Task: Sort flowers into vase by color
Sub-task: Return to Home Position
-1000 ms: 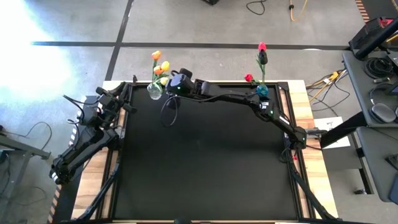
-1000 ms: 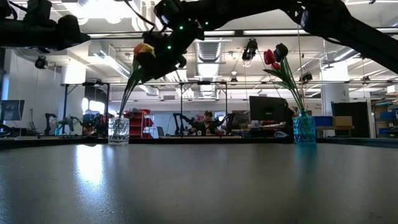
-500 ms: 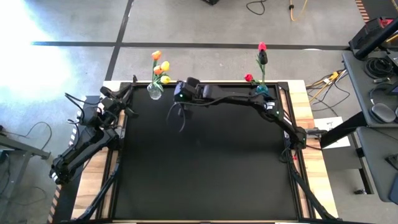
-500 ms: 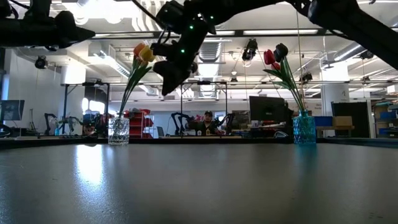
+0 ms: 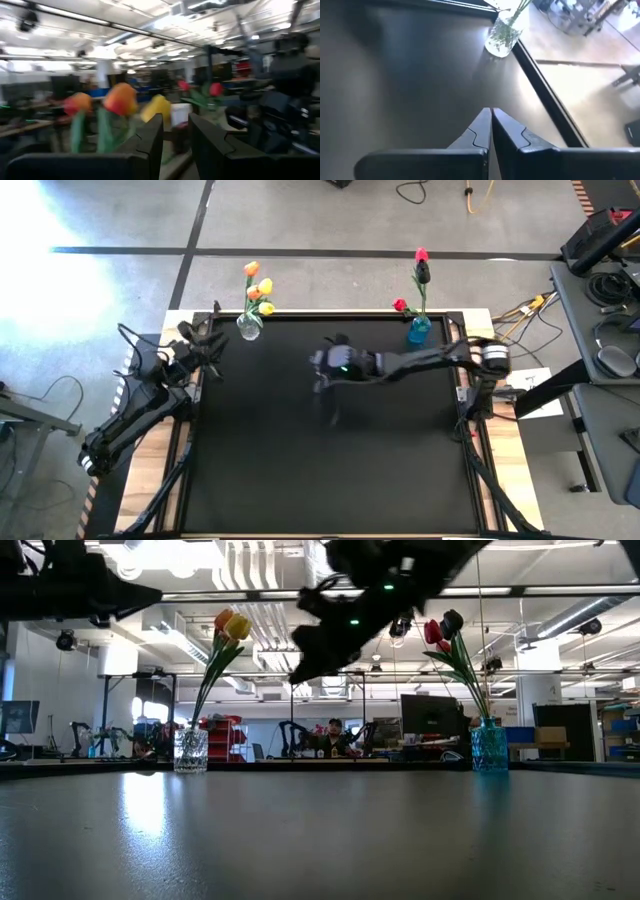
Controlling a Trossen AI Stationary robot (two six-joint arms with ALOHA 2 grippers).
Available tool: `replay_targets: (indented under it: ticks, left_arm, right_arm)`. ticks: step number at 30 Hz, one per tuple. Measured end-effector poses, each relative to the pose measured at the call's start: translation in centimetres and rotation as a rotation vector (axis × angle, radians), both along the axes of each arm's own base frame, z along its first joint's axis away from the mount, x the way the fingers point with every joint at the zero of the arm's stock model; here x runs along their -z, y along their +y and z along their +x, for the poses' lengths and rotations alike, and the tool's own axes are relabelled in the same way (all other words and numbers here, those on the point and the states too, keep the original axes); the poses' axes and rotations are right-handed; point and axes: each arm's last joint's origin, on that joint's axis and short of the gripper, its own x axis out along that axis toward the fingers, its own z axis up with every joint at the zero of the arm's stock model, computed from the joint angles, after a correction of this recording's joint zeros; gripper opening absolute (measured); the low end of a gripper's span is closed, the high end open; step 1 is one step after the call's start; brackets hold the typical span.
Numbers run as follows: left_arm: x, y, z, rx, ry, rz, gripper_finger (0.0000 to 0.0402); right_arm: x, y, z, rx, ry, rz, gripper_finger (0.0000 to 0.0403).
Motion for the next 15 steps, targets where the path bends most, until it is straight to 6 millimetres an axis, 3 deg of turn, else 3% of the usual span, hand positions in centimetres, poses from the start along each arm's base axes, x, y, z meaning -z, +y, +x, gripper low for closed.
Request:
replay_targets:
  ticks: [7, 15]
  left_arm:
    - [2.7, 0.4, 0.9, 0.121, -0.079, -0.026, 0.0077]
    - [3.4, 0.2, 1.4, 0.247, 0.015, -0.076, 0.0076]
  right_arm:
    - [0.5, 3.3, -7.3, -0.063, -0.108, -0.006, 0.0009]
    - [0.3, 4.7, -14.8, -0.088, -0.269, 0.006, 0.0009]
